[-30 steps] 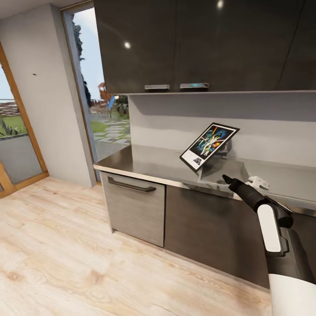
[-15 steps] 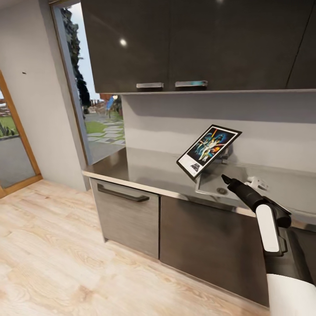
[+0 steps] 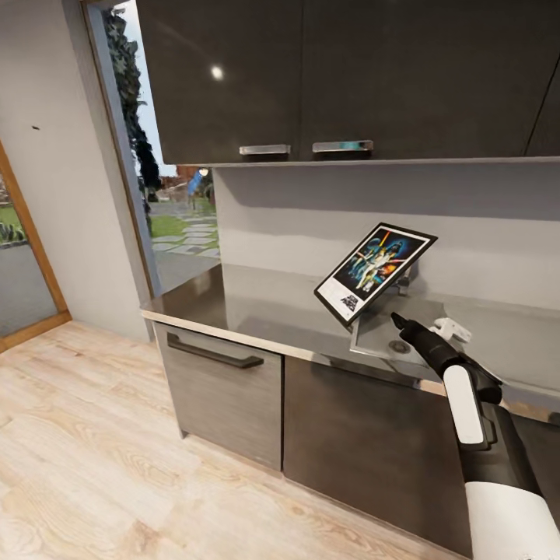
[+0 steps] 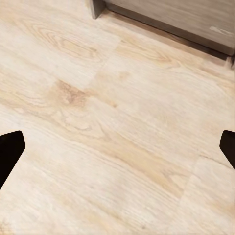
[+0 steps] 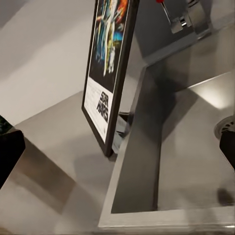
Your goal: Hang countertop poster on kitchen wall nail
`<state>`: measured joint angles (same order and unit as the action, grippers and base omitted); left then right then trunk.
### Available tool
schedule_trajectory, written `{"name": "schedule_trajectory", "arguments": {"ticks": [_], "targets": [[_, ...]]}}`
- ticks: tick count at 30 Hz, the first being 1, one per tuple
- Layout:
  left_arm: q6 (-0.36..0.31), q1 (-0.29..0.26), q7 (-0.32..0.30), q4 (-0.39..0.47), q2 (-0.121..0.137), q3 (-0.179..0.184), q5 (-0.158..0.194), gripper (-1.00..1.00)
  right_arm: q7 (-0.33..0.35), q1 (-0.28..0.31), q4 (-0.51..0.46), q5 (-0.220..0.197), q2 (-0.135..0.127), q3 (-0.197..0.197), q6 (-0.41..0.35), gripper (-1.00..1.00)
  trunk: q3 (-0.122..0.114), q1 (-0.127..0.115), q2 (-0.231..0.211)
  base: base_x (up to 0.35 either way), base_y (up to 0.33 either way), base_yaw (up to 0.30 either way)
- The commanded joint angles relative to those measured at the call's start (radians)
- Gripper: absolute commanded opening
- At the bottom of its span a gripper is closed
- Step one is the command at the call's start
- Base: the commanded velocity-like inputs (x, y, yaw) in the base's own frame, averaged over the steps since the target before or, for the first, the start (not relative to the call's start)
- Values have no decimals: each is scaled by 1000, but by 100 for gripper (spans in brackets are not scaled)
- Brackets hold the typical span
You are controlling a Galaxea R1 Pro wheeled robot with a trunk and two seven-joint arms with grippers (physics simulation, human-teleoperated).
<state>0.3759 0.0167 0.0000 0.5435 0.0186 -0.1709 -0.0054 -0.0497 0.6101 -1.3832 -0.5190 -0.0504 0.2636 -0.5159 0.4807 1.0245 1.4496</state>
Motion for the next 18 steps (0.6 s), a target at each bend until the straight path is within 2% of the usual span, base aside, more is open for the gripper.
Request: {"name": "schedule_trajectory", "arguments": {"ticks": [1,4,11,18], "targets": [[1,0,0,1,0,-1,-1,100,-5,1,6,-10,-1,0,5,100,1,0,0,271,0,0],[1,0,0,1,0,-1,-1,100,-5,2,14,-10,-2,0,14,100,1,0,0,241,0,0],[1,0,1,1,0,-2,-1,100,-6,3,19,-10,-2,0,21,100,1,0,0,82,-3,0],[1,0,1,1,0,-3,-1,100,-6,3,19,-10,-2,0,22,100,1,0,0,214,-63,0]]}}
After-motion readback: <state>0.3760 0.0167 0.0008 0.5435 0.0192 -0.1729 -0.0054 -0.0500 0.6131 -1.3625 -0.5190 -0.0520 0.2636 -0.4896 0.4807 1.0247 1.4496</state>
